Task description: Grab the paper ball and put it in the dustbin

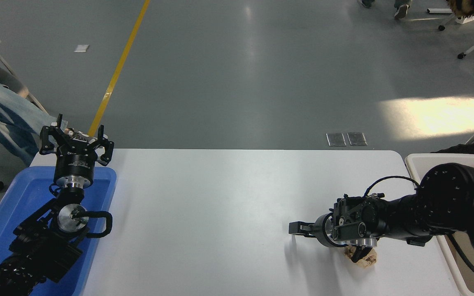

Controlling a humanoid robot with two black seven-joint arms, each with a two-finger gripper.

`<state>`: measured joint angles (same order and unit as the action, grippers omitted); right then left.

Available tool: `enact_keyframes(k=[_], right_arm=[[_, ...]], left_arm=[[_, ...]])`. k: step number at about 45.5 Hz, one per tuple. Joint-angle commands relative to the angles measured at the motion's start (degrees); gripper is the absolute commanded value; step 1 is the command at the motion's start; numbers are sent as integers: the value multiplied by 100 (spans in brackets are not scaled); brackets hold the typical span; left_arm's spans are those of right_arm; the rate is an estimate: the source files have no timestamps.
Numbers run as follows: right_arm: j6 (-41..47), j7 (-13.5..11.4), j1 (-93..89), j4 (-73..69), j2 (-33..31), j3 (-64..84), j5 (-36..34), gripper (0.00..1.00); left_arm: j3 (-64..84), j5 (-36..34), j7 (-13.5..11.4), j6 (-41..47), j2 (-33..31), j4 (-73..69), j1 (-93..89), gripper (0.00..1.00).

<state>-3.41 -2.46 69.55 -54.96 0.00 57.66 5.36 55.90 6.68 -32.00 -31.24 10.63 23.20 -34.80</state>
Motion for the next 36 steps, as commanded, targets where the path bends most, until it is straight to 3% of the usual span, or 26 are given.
enact_keyframes(k=[1,22,36], right_arm=[[7,0,-20,3,0,-1,0,100],[77,0,348,-181,0,26,-8,100],[490,0,2166,-1683,0,70,-26,100]], left_arm=[[17,0,1,-5,-8,0,9,99],[-9,26,-8,-5,18,0,0,99],[-9,35,-8,-5,18,0,0,99]])
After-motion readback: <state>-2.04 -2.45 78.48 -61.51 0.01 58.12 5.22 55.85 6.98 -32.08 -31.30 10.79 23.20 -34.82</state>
